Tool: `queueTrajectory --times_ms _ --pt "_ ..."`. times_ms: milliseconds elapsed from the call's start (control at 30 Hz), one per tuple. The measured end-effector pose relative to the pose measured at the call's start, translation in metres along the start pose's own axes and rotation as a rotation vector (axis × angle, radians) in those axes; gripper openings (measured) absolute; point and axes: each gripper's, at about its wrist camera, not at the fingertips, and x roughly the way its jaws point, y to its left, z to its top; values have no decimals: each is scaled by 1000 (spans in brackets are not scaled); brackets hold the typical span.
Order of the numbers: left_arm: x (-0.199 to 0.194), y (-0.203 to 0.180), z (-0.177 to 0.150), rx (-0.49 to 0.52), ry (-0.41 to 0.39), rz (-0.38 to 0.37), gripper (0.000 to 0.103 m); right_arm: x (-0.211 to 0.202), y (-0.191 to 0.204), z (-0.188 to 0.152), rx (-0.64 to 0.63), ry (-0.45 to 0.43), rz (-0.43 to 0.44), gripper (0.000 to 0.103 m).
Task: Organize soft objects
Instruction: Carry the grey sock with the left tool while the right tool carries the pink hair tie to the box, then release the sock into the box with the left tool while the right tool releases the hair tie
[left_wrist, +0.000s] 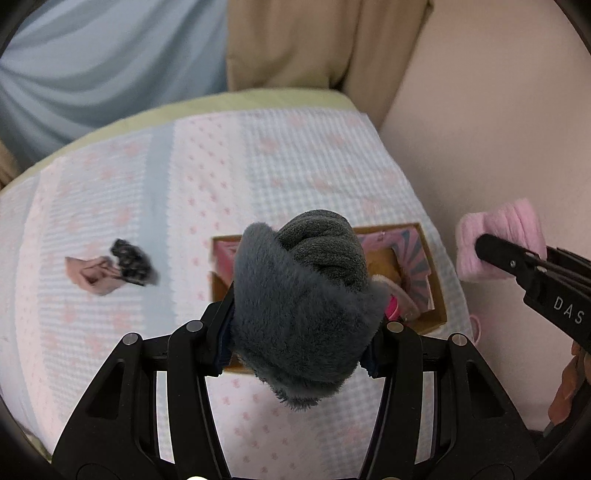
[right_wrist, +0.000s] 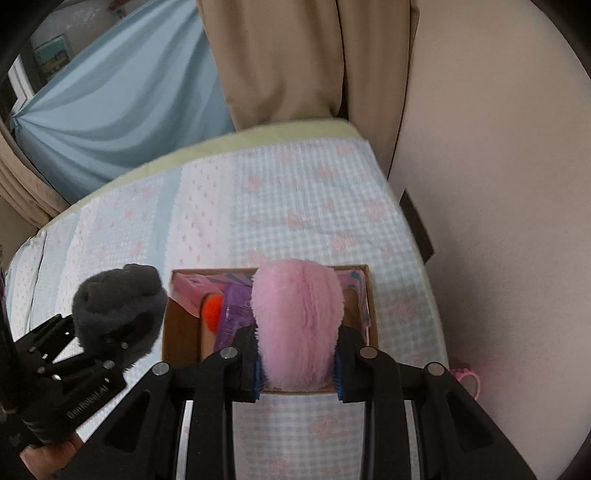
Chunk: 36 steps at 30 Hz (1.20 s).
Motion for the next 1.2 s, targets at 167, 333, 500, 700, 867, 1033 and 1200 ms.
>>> queueTrajectory --times_ms 167,333,500,700,867,1033,1200 --pt "45 -20 8 33 60 6 49 46 -19 8 14 100 29 26" --pt "94 -15 13 27 138 26 50 97 -31 14 39 196 52 26" --pt "124 -19 15 73 190 22 50 131 -45 15 87 264 62 26" --pt "138 -31 16 178 195 100 103 156 -52 16 121 301 86 60" --pt "139 -32 10 213 206 125 103 159 -57 15 141 296 114 103" --pt "137 -31 5 211 220 117 103 157 -58 10 143 288 114 103" --pt "124 -31 6 198 202 97 103 144 -54 9 130 257 102 103"
